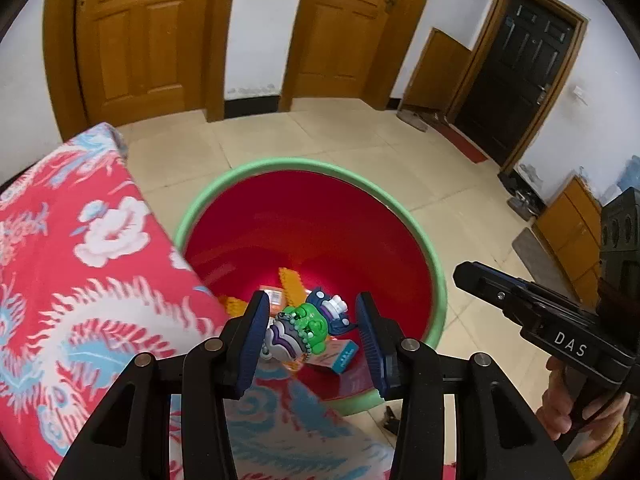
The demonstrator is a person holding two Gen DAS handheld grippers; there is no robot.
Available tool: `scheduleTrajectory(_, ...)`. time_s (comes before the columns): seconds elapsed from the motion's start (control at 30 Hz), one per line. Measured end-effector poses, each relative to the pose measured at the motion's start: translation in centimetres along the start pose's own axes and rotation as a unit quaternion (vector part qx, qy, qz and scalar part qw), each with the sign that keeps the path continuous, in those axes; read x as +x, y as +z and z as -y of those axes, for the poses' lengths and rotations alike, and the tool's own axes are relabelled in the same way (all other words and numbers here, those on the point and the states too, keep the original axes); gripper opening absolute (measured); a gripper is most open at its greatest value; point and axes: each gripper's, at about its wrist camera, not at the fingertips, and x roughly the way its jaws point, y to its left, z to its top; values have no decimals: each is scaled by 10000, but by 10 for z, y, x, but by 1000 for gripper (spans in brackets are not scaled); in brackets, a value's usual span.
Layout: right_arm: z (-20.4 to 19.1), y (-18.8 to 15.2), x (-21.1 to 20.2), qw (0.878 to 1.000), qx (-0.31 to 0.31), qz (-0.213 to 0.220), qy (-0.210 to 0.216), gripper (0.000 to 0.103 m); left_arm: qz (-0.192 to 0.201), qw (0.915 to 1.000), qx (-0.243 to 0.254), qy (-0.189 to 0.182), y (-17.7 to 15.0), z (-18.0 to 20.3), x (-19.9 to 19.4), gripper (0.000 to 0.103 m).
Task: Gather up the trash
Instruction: 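Open the left tool to drop the figure while the right tool releases the tube, then move both tools back over the table toward the white cloth bunny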
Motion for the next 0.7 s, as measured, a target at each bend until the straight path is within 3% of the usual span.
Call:
scheduleTrajectory(0.2, 6, 0, 0, 10000, 80, 8, 17, 28, -11, 9998, 202, 82, 2, 11, 6, 47)
scheduleTrajectory(0.3, 6, 0, -1, 10000, 93, 3, 28, 29, 14, 9995, 234, 213, 3, 12, 8, 65)
scheduleTrajectory(0.33, 6, -1, -1, 10000, 90, 3, 28, 28, 53, 9995, 211, 249, 3, 11, 7, 66)
scheduleTrajectory(0.7, 0, -2, -6, 10000, 44, 34, 65, 29, 258, 9986, 16, 462, 2, -7, -15, 66)
